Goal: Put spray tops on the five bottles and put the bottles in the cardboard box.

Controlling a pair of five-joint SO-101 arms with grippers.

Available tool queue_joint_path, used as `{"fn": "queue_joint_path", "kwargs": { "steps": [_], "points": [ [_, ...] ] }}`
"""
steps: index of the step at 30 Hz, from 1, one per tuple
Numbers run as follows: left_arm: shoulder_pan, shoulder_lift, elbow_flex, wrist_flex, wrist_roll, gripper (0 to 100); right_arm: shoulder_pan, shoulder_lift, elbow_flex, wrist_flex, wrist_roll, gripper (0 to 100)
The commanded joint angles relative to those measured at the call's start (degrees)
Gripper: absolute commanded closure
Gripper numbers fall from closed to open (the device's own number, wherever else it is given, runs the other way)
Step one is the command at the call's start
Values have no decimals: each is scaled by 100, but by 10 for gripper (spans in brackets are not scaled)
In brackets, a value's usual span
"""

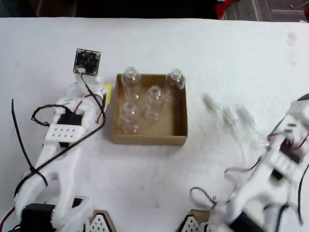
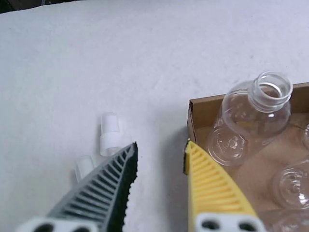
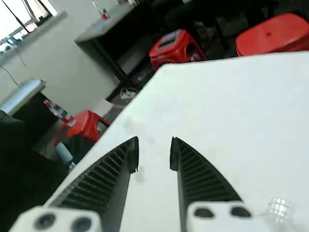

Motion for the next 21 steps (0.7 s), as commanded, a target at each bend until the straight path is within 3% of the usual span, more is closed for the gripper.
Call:
{"fn": "queue_joint_path", "kwargs": {
  "steps": [1, 21],
  "points": [
    [57, -48, -44, -141, -44, 846, 84, 1218, -1292, 796, -360, 903],
    [57, -57, -53, -105, -53, 846, 497, 4171, -7068, 6853, -396, 844]
  ]
}}
